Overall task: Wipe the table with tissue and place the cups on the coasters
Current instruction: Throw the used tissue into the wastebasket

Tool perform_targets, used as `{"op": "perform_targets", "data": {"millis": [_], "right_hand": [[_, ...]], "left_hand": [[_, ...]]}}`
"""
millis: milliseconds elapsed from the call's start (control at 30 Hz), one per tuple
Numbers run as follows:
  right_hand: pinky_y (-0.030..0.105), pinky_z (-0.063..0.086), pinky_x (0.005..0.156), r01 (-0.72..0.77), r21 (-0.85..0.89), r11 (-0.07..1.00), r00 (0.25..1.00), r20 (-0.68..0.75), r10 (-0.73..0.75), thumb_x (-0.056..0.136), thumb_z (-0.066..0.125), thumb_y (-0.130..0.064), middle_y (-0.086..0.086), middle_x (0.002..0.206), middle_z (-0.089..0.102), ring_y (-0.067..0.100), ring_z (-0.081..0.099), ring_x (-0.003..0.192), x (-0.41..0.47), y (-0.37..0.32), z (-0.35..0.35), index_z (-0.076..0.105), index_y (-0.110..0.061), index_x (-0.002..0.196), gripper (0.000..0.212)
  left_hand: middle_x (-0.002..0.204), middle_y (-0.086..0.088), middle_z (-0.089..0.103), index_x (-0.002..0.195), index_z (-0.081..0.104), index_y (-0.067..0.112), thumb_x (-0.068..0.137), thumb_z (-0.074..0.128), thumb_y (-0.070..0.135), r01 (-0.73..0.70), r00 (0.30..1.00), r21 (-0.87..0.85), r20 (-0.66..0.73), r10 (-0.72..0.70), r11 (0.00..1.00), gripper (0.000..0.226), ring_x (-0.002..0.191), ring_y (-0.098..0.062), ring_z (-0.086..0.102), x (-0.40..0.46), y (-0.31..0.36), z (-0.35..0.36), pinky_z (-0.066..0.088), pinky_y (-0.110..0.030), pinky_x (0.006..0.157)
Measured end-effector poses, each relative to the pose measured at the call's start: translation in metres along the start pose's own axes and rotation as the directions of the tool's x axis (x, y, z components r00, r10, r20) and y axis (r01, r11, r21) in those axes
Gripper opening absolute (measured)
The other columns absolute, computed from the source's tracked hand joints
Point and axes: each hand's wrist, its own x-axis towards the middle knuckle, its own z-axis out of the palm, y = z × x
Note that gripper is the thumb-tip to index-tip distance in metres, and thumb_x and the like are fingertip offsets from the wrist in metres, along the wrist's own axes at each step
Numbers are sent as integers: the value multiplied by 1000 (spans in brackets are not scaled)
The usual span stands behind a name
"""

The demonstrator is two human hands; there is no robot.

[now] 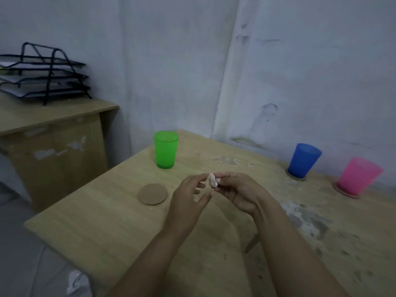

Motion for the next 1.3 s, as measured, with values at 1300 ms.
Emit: {"op": "perform_targets", "data": {"millis": [1300], "right_hand": [[24,56,68,459,-223,860,253,-895,-367,66,70,-10,12,83,74,21,71,78,-596,34,-249,68,-5,89,23]], "left_hand": [[71,10,53,74,55,20,67,72,9,-209,339,-580,712,615,787,21,65,-3,50,-276,392,345,37,-15,56]]}}
